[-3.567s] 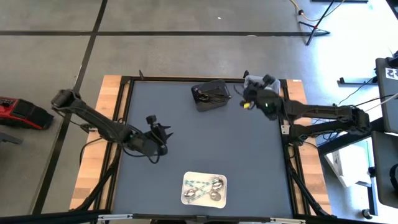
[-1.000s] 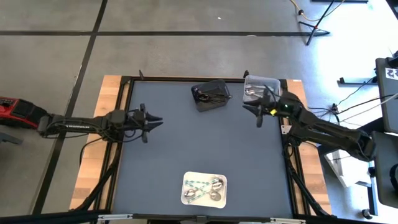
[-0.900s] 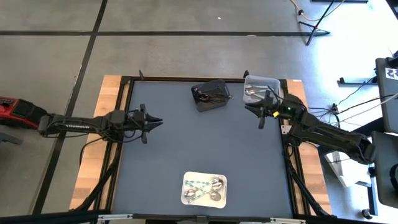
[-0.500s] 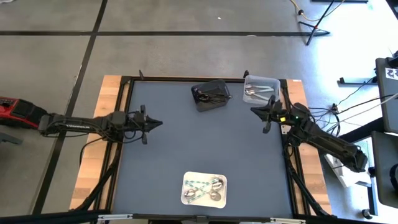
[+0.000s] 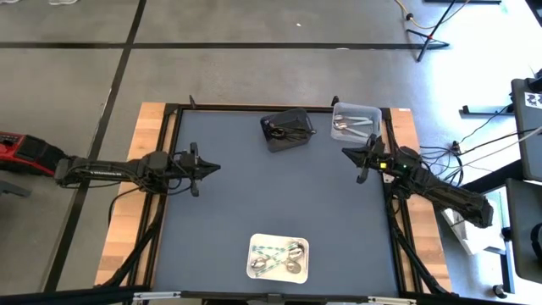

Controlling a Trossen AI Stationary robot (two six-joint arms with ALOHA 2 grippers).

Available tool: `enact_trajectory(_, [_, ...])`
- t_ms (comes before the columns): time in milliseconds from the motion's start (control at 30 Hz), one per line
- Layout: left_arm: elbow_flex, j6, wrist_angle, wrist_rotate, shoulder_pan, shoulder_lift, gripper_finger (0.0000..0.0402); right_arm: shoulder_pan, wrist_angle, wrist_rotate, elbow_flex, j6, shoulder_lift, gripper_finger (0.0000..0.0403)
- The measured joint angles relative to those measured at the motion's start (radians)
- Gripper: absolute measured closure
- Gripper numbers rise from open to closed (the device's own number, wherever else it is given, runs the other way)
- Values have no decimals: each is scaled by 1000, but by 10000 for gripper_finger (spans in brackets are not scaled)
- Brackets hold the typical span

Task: Sort silverware by color (type)
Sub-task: Return to Home Position

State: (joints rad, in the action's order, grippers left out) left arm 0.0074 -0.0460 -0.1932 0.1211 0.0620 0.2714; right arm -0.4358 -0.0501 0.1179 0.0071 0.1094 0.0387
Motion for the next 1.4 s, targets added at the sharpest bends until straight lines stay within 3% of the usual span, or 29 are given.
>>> enact_trajectory(267, [0,3,4,-11,0,0,398,248,11,-207,0,-44,0,402])
enact_trajectory(400, [0,23,5,-14,0,0,398,315,-3,-281,0,-85,0,402])
enact_trajectory(567, [0,49,17,-72,0,0,398,339,1,-244,0,-114,0,402])
enact_trajectory(767, [0,53,26,-61,0,-32,398,338,9,-239,0,-105,0,400])
enact_trajectory(1133, [0,86,178,-82,0,-225,398,338,19,-195,0,-63,0,400])
enact_trajectory(1400, [0,77,178,-79,0,-232,398,338,19,-195,0,-62,0,400])
